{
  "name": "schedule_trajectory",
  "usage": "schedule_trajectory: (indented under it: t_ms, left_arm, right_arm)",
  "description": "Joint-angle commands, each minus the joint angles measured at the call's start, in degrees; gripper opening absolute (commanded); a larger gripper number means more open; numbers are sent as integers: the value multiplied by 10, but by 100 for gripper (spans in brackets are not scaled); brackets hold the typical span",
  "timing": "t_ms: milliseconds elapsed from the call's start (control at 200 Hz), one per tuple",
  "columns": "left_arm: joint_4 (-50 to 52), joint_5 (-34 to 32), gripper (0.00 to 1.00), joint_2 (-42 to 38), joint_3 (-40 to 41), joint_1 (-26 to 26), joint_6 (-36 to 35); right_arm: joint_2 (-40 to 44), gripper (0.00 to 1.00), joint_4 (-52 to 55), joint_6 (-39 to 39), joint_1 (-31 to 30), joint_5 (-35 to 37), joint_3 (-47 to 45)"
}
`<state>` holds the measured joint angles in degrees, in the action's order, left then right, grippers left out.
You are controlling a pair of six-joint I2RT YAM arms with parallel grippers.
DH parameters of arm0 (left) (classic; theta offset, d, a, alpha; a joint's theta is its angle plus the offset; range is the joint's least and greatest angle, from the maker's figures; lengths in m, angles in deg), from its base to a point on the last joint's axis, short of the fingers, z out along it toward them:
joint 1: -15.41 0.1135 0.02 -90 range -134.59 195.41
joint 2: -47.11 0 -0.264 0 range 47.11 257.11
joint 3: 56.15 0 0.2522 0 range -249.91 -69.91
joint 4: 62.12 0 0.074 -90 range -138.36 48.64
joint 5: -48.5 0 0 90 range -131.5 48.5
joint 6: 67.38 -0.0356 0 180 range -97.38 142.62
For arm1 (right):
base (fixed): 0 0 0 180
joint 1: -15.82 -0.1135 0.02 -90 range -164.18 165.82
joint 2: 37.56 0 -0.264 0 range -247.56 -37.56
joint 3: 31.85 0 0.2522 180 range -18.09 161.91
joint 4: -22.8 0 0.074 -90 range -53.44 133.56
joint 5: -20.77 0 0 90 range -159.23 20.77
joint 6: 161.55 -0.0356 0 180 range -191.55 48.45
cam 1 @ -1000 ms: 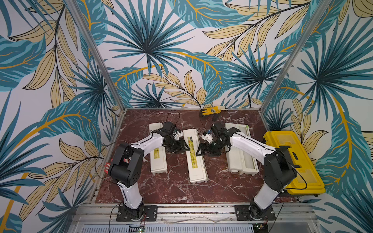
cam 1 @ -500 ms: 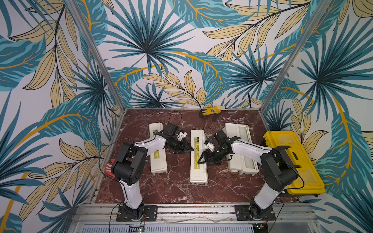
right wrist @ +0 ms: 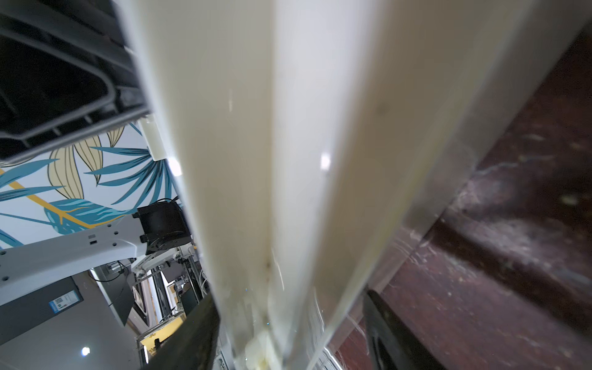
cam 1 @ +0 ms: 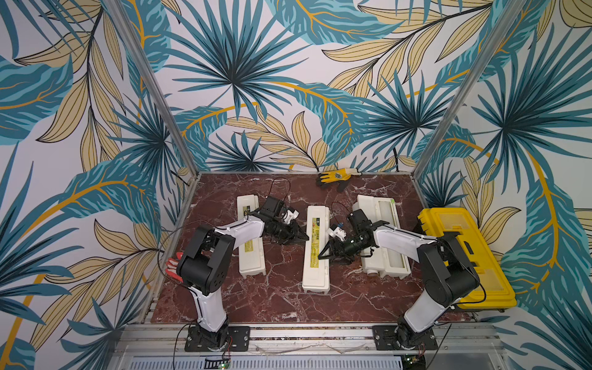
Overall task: Put plastic wrap rolls into dispensers
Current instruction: Adjust the plastic wrap cutting box at the center of the board.
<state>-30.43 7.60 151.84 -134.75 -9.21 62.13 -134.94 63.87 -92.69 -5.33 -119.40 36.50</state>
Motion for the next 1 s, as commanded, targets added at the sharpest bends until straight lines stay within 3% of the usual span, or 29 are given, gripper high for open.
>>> schedule_trajectory:
  t_ms: [0, 280, 426, 636, 921, 991]
  left_arm:
    - [9, 11, 21, 1, 28, -25, 1]
    - [9, 17, 20, 5, 34, -31, 0]
    - [9, 22, 18, 5, 35, -35, 0]
    - [9, 31, 16, 3, 34, -39, 1]
    - [9, 43, 13, 2, 29, -43, -1]
    - [9, 29, 19, -6, 25, -43, -1]
  right_arm:
    - [-10, 62, -29, 8, 7, 17, -21]
    - [-21, 46, -80, -33, 15, 27, -29]
    - [-12, 45, -85, -41, 16, 42, -23]
    - [23, 81, -91, -39, 17, 72, -18]
    - [16, 83, -101, -50, 19, 97, -8]
    - [18, 82, -106, -55, 20, 109, -3]
